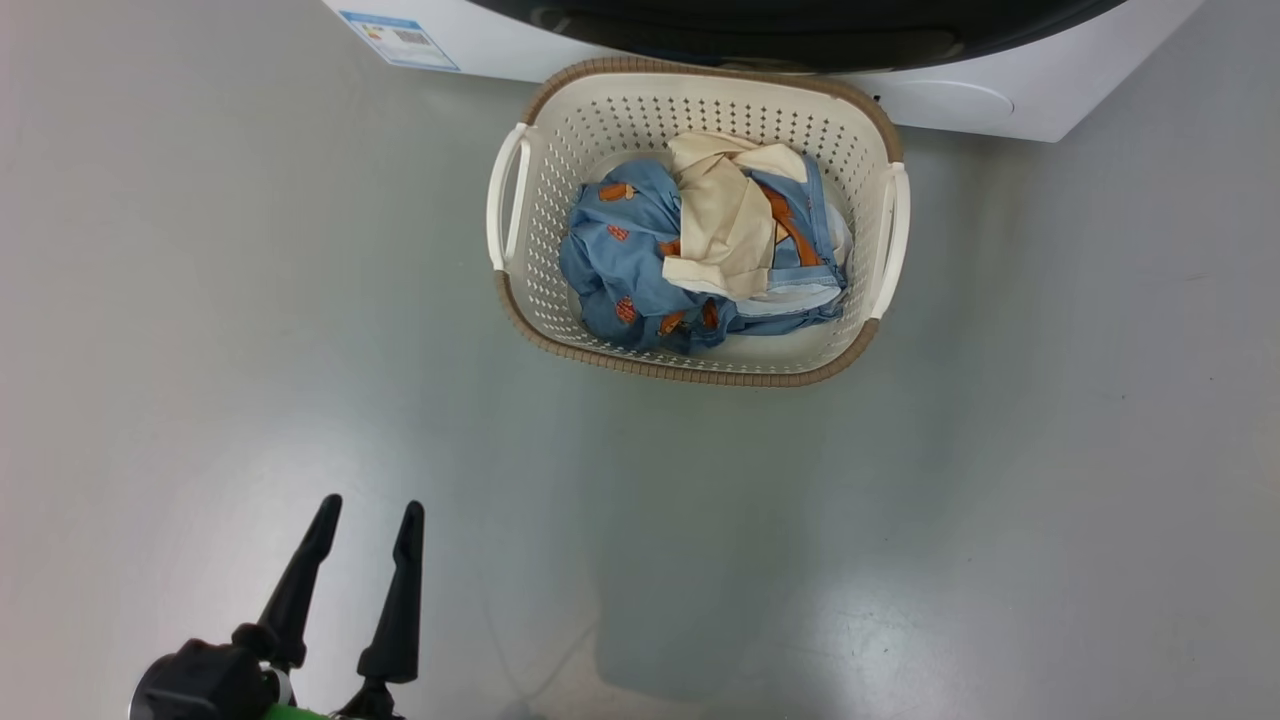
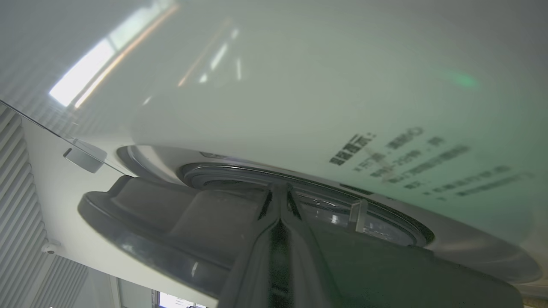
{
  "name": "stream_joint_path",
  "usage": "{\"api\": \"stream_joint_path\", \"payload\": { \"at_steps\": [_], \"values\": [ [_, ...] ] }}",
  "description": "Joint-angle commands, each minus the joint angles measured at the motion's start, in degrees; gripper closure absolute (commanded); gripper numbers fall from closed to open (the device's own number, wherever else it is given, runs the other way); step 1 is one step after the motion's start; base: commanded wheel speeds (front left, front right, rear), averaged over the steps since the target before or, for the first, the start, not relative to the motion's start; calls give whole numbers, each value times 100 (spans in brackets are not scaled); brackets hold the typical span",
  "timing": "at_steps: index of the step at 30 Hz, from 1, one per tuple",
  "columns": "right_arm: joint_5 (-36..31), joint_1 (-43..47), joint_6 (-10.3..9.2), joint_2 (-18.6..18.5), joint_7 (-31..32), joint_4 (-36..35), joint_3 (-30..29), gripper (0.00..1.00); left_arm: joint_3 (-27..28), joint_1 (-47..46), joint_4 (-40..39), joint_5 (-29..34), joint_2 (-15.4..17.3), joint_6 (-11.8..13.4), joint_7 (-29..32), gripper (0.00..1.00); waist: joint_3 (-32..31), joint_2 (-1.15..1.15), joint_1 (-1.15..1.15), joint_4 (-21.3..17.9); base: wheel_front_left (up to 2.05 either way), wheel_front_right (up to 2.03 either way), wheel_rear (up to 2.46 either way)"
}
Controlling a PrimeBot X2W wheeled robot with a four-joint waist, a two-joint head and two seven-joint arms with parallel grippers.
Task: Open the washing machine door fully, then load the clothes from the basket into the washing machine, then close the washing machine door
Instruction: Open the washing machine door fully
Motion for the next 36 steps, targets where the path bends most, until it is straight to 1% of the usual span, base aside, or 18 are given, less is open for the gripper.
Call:
{"api": "stream_joint_path", "payload": {
  "at_steps": [1, 11, 19, 36],
  "values": [
    [-78, -156, 9, 27, 52, -125, 74, 100, 167, 38, -131, 47, 58, -9, -37, 0, -4, 0, 0, -2, 0, 0, 0],
    [-57, -232, 9, -34, 98, -40, 235, 100, 134, -17, -112, 1, 58, -9, -37, 0, 74, 0, 0, 61, 0, 0, 0],
    [-28, -292, 9, 15, 261, -43, 474, 100, 179, -112, -63, -31, 64, -9, -37, 0, 88, 0, 0, 53, 0, 0, 0],
    [38, 65, 9, 139, 558, -97, 854, 100, 196, -211, -15, -27, 51, -9, -37, 0, -253, 0, 0, -198, 0, 0, 0]
  ]
}}
